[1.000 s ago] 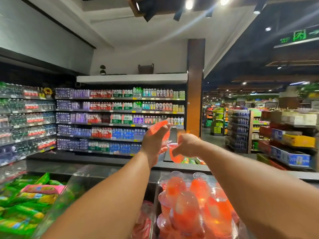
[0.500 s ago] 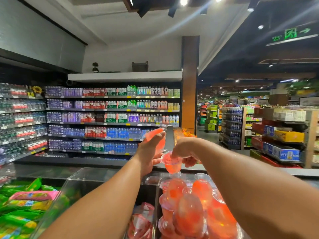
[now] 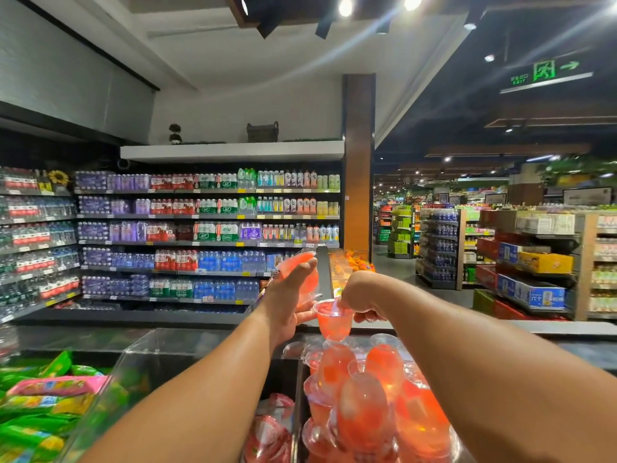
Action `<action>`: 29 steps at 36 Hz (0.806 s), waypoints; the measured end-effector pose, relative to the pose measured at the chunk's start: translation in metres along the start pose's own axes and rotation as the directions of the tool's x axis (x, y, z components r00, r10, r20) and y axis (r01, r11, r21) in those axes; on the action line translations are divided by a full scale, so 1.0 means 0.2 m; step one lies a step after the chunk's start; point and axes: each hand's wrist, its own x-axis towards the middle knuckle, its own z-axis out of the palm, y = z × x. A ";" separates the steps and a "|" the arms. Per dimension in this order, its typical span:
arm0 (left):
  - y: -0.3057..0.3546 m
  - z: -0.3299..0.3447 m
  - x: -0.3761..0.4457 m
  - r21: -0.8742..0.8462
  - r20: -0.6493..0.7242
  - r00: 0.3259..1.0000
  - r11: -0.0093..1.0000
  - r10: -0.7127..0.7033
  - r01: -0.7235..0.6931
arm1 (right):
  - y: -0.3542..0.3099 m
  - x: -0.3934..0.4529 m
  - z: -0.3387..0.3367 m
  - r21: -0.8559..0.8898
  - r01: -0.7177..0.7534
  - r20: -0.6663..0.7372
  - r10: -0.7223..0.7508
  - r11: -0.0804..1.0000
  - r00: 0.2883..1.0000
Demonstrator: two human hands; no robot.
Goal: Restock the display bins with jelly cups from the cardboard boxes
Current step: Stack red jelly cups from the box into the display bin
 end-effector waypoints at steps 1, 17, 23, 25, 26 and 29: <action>0.00 0.00 0.00 0.000 0.003 1.000 1.000 0.001 -0.001 | 0.00 -0.01 0.00 -0.007 0.007 -0.005 -0.007 1.000 1.000; 0.32 -0.02 -0.09 -0.076 0.151 0.976 0.986 0.157 -0.146 | 0.01 -0.16 -0.21 0.724 0.345 -0.306 -0.170 0.597 0.937; 0.32 0.09 -0.18 -0.033 0.415 0.902 0.993 0.116 -0.113 | 0.06 -0.20 -0.22 0.809 0.353 -0.197 -0.350 0.470 0.916; 0.31 0.11 -0.20 -0.033 0.444 0.889 0.994 0.107 -0.104 | 0.09 -0.21 -0.21 0.820 0.365 -0.212 -0.357 0.440 0.910; 0.31 0.11 -0.21 -0.031 0.450 0.887 0.995 0.103 -0.100 | 0.11 -0.20 -0.21 0.827 0.366 -0.228 -0.341 0.427 0.912; 0.32 0.13 -0.21 -0.025 0.425 0.901 0.996 0.086 -0.083 | 0.15 -0.17 -0.18 0.841 0.407 -0.297 -0.324 0.356 0.898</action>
